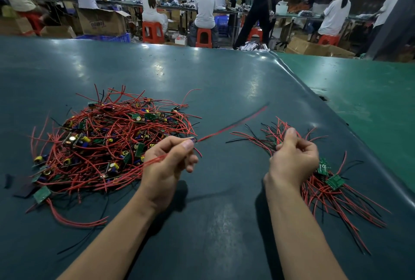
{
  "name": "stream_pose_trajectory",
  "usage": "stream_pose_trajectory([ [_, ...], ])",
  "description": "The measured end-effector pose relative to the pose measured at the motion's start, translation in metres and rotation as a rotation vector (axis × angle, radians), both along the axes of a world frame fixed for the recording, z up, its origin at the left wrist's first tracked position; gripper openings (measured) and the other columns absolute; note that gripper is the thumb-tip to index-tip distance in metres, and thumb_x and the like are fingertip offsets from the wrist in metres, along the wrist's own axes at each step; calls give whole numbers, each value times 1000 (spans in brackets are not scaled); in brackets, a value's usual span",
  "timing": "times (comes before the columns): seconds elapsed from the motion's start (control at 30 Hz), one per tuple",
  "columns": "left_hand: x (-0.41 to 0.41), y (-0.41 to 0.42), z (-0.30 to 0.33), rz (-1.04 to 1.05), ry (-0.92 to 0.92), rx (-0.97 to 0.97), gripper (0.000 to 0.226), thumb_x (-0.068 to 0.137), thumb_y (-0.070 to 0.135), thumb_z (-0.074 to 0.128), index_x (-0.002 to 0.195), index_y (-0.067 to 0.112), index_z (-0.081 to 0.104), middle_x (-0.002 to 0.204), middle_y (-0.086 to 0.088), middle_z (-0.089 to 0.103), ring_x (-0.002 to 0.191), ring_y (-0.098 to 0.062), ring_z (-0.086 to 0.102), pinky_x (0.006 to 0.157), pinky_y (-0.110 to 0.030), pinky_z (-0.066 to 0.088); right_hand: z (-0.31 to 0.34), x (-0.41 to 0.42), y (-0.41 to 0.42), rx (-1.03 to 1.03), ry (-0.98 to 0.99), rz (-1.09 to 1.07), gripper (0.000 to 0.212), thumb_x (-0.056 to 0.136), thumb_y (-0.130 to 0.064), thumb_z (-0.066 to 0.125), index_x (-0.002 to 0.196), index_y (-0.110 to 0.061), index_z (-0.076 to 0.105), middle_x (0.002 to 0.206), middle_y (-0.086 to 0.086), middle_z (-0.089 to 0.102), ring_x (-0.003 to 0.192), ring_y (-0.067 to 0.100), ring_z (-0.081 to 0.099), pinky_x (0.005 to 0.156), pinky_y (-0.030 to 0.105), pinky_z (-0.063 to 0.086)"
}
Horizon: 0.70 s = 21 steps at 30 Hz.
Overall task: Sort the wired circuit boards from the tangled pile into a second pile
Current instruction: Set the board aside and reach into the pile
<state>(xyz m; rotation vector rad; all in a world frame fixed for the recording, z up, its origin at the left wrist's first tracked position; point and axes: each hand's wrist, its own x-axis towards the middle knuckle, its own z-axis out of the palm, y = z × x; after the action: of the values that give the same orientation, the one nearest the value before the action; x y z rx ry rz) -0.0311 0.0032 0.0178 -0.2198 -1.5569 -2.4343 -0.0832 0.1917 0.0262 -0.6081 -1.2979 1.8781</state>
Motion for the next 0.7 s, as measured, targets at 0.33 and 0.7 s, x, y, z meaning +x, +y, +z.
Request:
stream_pose_trajectory([
  [0.33,0,3,10,-96,-190,131,27,76,17,72,66,4,51,56,-4,58,48,-16,58,48,-23,47,4,10,-21,170,-32,521,28,97,-23,60,71,-13,60,43,-5,48,39,7,38,48,22,29],
  [0.7,1,11,8,-146,-378,-156,47,65,61,60,54,16,57,47,-8,53,33,-13,43,36,-17,37,4,28,-37,240,-66,1253,16,87,-31,67,79,-21,76,51,0,55,39,7,34,39,16,26],
])
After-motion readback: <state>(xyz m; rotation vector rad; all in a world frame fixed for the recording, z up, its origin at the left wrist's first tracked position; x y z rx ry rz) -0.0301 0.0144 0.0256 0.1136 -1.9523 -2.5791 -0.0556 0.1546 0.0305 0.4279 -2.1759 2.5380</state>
